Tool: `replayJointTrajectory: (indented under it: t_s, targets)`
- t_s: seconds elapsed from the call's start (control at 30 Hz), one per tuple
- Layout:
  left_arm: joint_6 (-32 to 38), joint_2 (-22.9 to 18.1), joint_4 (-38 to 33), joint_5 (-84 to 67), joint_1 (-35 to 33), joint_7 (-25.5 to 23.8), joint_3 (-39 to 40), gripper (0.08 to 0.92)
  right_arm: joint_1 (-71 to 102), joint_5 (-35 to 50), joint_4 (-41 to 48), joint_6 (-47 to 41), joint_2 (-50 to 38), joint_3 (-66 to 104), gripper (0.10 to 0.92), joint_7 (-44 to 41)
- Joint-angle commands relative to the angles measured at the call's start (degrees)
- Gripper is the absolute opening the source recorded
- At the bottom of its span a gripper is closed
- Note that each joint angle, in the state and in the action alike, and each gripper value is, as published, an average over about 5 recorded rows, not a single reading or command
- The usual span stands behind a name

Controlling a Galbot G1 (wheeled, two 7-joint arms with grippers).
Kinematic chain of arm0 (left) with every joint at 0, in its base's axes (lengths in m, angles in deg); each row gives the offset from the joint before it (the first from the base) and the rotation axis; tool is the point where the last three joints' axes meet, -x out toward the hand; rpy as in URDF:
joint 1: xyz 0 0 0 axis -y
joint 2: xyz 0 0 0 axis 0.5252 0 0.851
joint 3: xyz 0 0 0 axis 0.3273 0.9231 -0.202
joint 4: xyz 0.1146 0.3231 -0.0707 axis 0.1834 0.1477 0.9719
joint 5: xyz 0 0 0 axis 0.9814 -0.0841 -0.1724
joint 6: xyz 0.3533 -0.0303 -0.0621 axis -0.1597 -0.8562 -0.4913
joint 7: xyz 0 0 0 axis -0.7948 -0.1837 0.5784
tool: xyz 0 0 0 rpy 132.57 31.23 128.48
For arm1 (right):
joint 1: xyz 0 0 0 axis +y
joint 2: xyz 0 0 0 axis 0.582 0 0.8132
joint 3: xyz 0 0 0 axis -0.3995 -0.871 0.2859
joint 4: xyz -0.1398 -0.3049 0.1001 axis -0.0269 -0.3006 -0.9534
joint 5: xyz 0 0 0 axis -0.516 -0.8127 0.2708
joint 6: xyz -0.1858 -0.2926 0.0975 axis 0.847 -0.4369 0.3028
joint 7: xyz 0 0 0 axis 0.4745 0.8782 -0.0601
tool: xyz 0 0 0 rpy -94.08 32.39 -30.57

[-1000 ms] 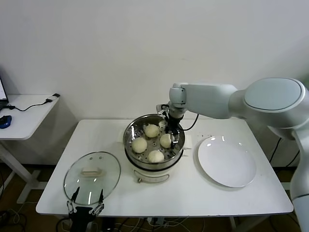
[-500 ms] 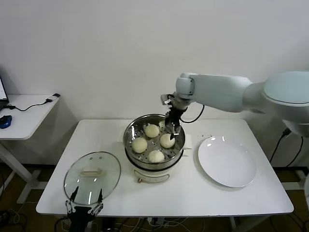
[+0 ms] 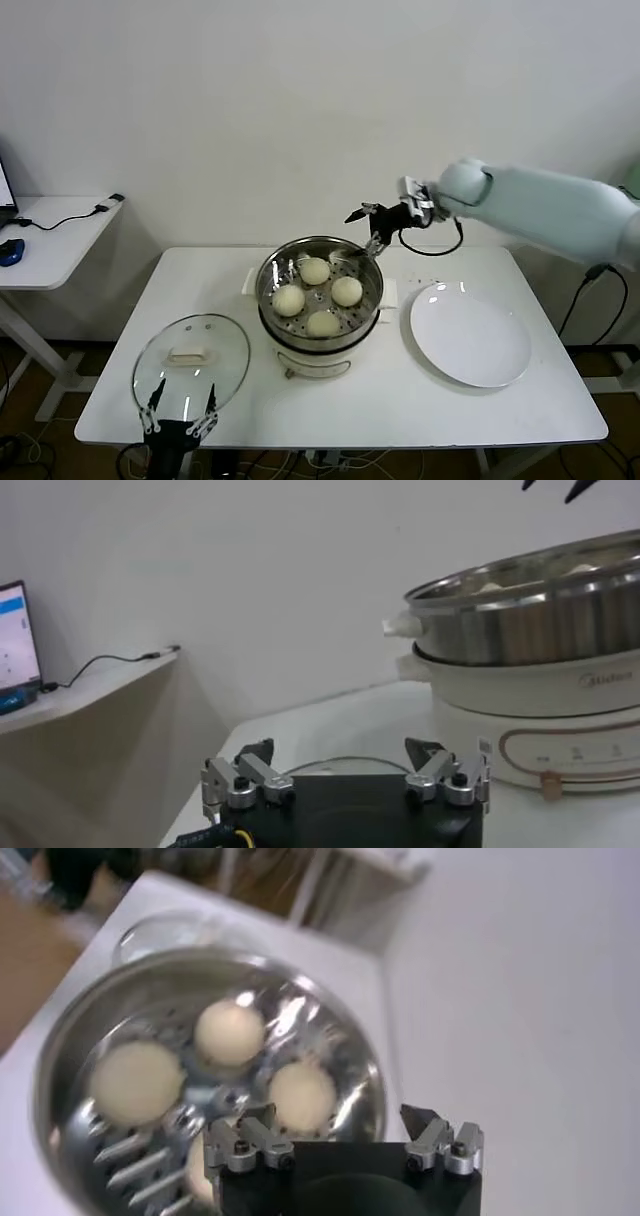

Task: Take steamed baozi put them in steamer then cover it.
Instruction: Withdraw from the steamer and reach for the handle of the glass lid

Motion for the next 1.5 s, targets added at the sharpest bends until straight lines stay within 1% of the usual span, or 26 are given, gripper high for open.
replayJointTrajectory:
  t_s: [0.03, 0.13, 0.27, 0.43, 0.57, 0.67, 0.83, 0.97, 1.13, 1.23, 1.5]
  targets:
    - [-0.6, -0.2, -0.8, 2.6, -0.2, 0.7, -0.2, 0.823, 36.9, -1.6, -14.6, 7.8, -20.1, 40.1, 0.823, 23.2]
    - [-0.7, 0.0, -1.6, 3.6, -0.4, 0.5, -0.6, 0.823, 46.0, -2.9, -17.2, 8.5, -20.7, 49.0, 0.823, 25.4]
    - [-0.6, 0.0, -2.8, 6.8, -0.6, -0.4, -1.6, 0.823, 60.5, -4.6, -20.0, 8.1, -20.7, 62.5, 0.823, 26.3]
    - [0.3, 0.7, -3.9, 17.3, -0.4, -1.7, -4.3, 0.823, 80.2, -6.7, -22.4, 5.6, -15.8, 83.4, 0.823, 26.6]
    - [0.4, 1.6, -4.9, 30.6, 0.4, -2.6, -5.8, 0.823, 91.9, -9.7, -23.8, 3.1, -9.0, 95.7, 0.823, 26.8]
    - [1.6, 2.0, -5.1, 45.6, 1.9, -2.4, -6.6, 0.823, 97.5, -11.1, -24.5, 1.6, -4.4, 102.0, 0.823, 26.8]
    - [2.6, 2.5, -4.3, 69.4, 4.7, -0.8, -6.5, 0.823, 103.1, -12.3, -25.1, -0.3, -0.6, 108.2, 0.823, 26.0]
    - [3.4, 2.9, 0.3, 79.1, 8.0, 1.2, -5.4, 0.823, 105.7, -14.4, -24.3, -1.4, 0.4, 110.4, 0.823, 25.1]
    - [5.3, 2.4, 10.5, 86.2, 13.5, 4.5, -4.8, 0.823, 106.8, -16.4, -23.5, -1.3, 2.4, 111.6, 0.823, 25.2]
    - [4.5, 1.9, 14.7, 87.0, 15.2, 4.8, -4.6, 0.823, 107.4, -17.8, -23.1, -1.2, 3.4, 112.1, 0.823, 25.3]
    - [0.3, 1.0, 21.1, 87.1, 19.1, 6.2, -4.4, 0.823, 107.7, -20.0, -21.4, -0.1, 5.1, 113.0, 0.823, 25.3]
